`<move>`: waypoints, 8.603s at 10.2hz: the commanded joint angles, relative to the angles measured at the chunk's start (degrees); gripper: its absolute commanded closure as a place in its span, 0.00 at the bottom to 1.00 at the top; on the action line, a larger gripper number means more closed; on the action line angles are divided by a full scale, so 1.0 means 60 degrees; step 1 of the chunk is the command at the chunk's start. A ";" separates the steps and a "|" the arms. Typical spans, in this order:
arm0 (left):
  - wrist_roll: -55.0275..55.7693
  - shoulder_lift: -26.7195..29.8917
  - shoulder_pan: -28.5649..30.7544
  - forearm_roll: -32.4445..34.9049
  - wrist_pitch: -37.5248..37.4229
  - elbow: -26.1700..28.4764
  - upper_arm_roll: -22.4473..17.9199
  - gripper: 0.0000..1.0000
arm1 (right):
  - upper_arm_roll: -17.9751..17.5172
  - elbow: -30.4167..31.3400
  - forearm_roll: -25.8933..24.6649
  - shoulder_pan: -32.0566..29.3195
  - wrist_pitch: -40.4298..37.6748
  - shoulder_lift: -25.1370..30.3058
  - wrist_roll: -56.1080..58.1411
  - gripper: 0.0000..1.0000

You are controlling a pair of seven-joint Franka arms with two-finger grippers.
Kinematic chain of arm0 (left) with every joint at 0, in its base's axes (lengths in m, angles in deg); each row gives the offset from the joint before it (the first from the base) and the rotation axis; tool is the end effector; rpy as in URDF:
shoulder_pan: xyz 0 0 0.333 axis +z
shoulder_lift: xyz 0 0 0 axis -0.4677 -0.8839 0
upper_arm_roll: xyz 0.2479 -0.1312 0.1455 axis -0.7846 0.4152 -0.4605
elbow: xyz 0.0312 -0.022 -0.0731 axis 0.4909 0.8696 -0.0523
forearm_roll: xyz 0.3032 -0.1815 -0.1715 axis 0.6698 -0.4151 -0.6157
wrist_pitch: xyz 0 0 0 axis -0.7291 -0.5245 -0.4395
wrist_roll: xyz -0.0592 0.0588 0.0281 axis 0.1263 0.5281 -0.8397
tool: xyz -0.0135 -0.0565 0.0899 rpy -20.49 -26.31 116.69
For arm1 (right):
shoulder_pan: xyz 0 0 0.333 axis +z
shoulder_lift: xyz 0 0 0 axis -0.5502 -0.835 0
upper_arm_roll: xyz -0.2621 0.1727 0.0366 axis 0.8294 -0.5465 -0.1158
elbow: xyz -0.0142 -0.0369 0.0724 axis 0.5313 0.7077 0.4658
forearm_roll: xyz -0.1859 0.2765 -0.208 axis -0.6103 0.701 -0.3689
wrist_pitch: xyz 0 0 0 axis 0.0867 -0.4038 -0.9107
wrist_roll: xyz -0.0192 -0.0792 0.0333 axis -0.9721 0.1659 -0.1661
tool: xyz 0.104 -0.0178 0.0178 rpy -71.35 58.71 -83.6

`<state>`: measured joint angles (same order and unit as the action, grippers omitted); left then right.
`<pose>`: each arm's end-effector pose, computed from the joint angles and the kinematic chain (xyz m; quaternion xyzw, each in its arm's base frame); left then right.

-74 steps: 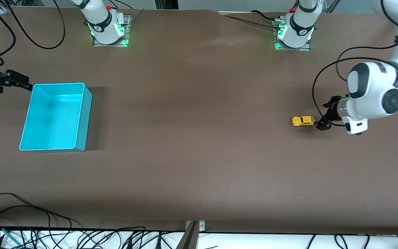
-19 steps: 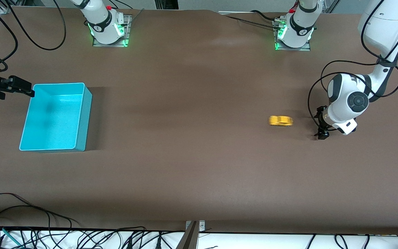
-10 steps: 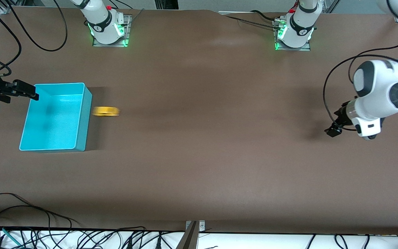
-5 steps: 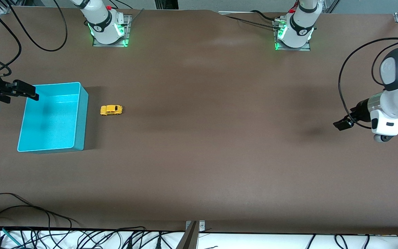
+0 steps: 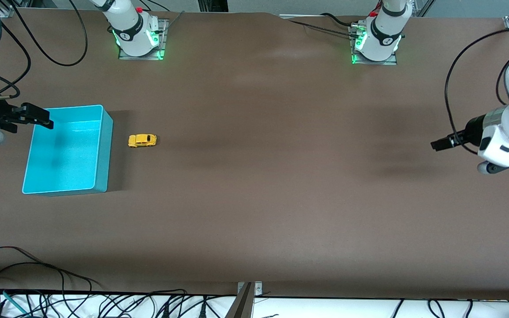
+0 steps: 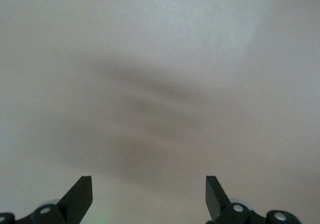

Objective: Wind up and store yellow beetle car
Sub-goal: 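Reach the right gripper to the car beside the bin and grasp it, then lift the car with the right gripper and carry it over the bin, then lower the car into the cyan bin and open the right gripper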

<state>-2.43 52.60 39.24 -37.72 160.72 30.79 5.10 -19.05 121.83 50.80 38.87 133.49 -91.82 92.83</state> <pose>0.5880 0.0346 0.4782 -0.9797 -0.1653 0.1138 0.0004 0.5990 -0.0256 0.5484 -0.9977 -0.0574 0.0346 0.0136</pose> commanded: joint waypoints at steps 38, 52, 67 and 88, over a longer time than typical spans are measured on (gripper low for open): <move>-0.1517 0.1781 -0.1277 -0.1097 -0.0870 0.0985 -0.1222 0.00 | -0.7491 0.8917 -0.4442 -0.6159 1.1550 -0.1694 1.0146 0.04; -0.1503 0.1722 -0.1292 -0.1097 -0.0885 0.0985 -0.1207 0.00 | -0.7608 0.8844 -0.4428 -0.6335 0.9812 0.0222 1.0102 1.00; -0.1473 0.1678 -0.1321 -0.1097 -0.0870 0.0970 -0.1207 0.00 | -0.5664 0.4933 -0.1347 -0.6687 0.3505 0.0668 1.6910 1.00; -0.2599 0.1474 -0.1380 -0.0364 -0.0885 0.0414 -0.1207 0.00 | -0.4093 0.6149 -0.1369 -0.6672 0.7949 -0.2090 1.8027 0.00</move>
<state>-15.36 62.33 31.43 -41.16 155.63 35.18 -1.82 -43.55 158.88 40.66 -1.16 183.49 -105.49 200.32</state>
